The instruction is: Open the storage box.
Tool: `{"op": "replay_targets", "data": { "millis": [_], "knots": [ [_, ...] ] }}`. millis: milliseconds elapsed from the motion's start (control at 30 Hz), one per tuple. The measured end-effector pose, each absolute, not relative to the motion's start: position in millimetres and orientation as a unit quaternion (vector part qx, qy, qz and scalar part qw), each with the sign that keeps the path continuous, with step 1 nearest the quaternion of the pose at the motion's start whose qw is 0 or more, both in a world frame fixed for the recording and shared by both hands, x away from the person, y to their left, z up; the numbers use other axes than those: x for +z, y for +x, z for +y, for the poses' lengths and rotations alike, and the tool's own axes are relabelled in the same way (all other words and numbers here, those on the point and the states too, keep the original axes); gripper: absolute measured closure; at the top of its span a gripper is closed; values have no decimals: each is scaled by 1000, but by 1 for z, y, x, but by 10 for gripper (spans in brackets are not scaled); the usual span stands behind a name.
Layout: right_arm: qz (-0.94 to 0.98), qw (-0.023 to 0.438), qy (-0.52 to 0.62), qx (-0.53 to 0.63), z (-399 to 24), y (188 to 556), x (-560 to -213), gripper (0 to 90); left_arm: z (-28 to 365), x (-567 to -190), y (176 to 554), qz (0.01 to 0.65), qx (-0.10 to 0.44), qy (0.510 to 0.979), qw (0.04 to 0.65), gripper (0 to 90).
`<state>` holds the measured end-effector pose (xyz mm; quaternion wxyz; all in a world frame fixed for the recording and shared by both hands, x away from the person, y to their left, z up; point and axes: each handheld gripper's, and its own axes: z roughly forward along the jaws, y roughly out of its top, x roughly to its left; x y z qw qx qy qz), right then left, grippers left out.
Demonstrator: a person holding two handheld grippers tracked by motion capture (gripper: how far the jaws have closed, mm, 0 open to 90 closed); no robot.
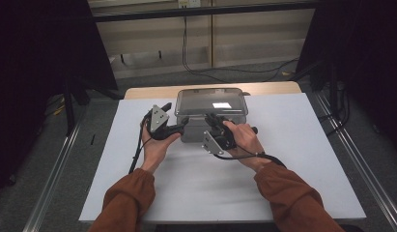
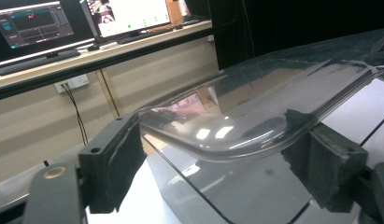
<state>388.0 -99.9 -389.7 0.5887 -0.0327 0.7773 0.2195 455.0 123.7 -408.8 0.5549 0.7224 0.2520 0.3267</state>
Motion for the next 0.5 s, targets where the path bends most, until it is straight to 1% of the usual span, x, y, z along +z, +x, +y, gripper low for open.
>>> {"op": "replay_targets", "data": {
  "millis": [133,333,400,500],
  "knots": [
    [778,585,-25,228,-101,388,-389,772,121,-408,454,247,326,723,556,251],
    [781,571,10,254,-107,388,-388,718,121,-408,454,242,322,729,553,305],
    [782,565,26,262,-111,389,-388,689,121,-408,455,242,322,730,552,308],
    [781,553,57,285,-120,390,-390,621,122,-408,455,243,323,730,552,318]
  ]
}}
